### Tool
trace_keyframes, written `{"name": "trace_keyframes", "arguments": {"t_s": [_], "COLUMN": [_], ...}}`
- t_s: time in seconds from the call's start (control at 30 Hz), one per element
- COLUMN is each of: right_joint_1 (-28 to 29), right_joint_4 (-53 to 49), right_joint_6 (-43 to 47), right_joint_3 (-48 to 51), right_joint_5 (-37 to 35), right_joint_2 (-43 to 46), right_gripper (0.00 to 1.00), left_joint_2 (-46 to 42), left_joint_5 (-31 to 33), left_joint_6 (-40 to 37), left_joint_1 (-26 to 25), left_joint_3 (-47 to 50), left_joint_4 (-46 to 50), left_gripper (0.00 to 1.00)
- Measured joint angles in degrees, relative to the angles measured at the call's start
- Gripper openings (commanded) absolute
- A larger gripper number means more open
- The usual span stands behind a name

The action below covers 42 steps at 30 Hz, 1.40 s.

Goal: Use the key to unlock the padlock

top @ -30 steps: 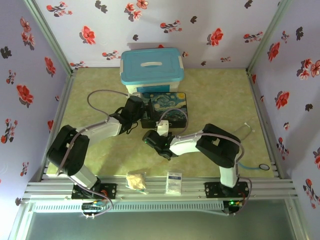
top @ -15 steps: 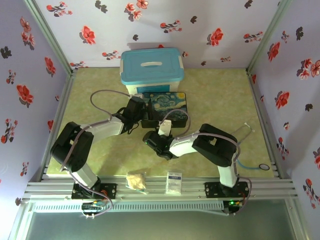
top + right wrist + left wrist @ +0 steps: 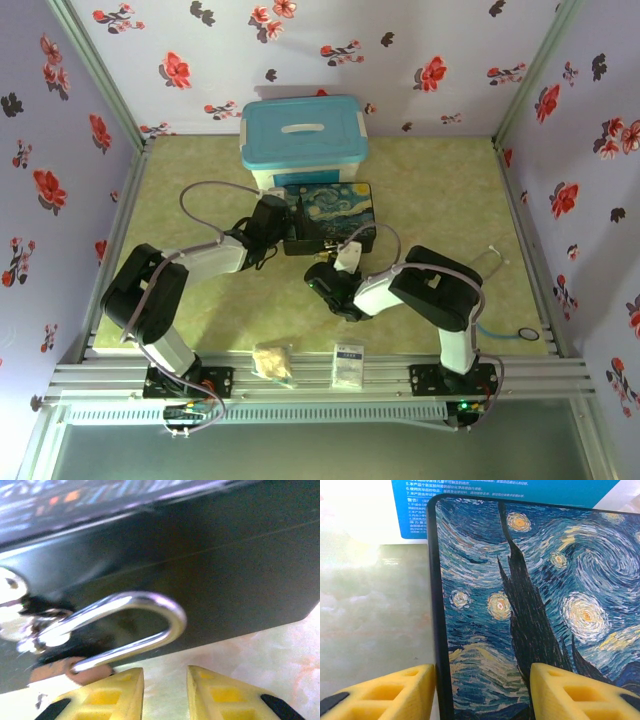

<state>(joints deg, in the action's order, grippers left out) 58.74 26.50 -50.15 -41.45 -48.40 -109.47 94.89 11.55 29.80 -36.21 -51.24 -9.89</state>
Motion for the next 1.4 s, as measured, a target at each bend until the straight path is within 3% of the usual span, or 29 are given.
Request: {"name": "trace_keyframes", "arguments": {"t_s": [0.27, 0.37, 0.43, 0.53, 0.7, 0.77, 1.17, 1.27, 1.4], "right_joint_1": [-1.4, -1.5, -1.5, -1.5, -0.5, 0.2, 1.9, 2.0, 2.5], "right_joint_4": [6.8, 9.4, 14.3, 19.6, 10.9, 7.2, -12.5, -13.1, -7.5], "right_joint_6": [-3.1, -4.8, -5.1, -2.8, 0.3, 0.7, 1.7, 1.8, 2.7], "right_joint_3": [6.5, 9.6, 13.2, 15.1, 7.4, 3.0, -8.8, -9.5, -8.4], "right_joint_5": [1.1, 3.2, 5.5, 9.4, 11.1, 10.7, 3.9, 1.7, -0.6], "right_joint_2": [3.7, 6.0, 7.3, 8.2, 7.0, 5.9, -1.2, -2.2, -3.8], "right_gripper": [0.29, 0.4, 0.53, 0.59, 0.62, 0.7, 0.66, 0.64, 0.53], "left_joint_2": [0.0, 0.0, 0.0, 0.0, 0.0, 0.0, 0.0, 0.0, 0.0], "left_joint_5": [0.0, 0.0, -0.1, -0.5, -1.1, -1.2, -2.0, -2.0, -1.9], "left_joint_6": [-0.2, -0.3, -0.4, -0.5, -0.5, -0.5, -0.4, -0.5, -0.5], "left_joint_1": [0.1, 0.1, 0.1, 0.3, 0.5, 0.5, 0.9, 0.9, 0.9], "left_joint_3": [0.7, 0.7, 0.7, 0.8, 0.9, 0.9, 1.2, 1.4, 1.4], "left_joint_4": [-1.7, -1.7, -1.7, -1.8, -1.9, -1.9, -2.5, -2.9, -3.0], "left_gripper": [0.51, 0.52, 0.52, 0.53, 0.53, 0.53, 0.53, 0.52, 0.52]}}
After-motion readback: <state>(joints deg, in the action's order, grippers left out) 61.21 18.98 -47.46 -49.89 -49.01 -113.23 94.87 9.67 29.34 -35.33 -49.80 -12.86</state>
